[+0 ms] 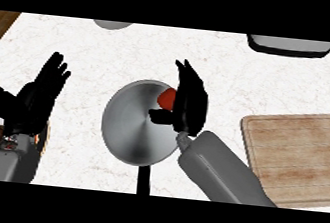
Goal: Pick the bell pepper from the cutting board and place it in the pan
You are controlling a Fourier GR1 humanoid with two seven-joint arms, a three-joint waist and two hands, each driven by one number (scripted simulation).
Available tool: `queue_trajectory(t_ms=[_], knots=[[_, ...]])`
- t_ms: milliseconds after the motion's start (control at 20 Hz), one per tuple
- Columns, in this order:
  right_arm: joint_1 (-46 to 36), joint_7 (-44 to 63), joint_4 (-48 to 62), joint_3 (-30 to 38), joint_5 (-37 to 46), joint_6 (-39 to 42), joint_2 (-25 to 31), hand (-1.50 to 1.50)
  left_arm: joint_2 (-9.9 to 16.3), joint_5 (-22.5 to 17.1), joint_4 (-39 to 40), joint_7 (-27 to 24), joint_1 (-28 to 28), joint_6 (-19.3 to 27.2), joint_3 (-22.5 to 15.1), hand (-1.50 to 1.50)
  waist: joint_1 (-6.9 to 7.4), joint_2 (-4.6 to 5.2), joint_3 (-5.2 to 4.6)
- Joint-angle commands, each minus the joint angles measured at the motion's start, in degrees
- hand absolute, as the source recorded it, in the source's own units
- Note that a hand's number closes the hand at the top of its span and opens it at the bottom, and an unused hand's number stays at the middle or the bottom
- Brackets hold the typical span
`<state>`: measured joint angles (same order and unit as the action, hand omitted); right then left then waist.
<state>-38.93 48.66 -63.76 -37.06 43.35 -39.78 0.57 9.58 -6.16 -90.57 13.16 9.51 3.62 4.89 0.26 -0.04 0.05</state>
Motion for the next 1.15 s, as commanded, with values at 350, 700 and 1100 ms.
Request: queue_trajectory(t_ms=[350, 700, 1100], knots=[[24.57, -12.72, -36.16, 2.32, -14.09, -6.39, 11.33, -1.50, 0.61, -0.52, -1.94, -1.04, -3.61, -0.16, 1.72, 0.00, -1.55, -0.43, 0.01], [44.79, -29.60, -53.99, -1.04, -26.39, -7.22, 24.67, -1.50, -1.64, 1.79, 0.01, 0.03, 1.00, 2.93, 0.14, 0.00, -1.43, -0.04, 0.04], [58.30, -41.44, -56.17, -1.01, -27.75, -8.39, 25.35, -1.50, -0.31, -0.56, -3.99, 1.39, -2.76, -0.85, 1.10, 0.00, -0.52, -0.07, -0.02]])
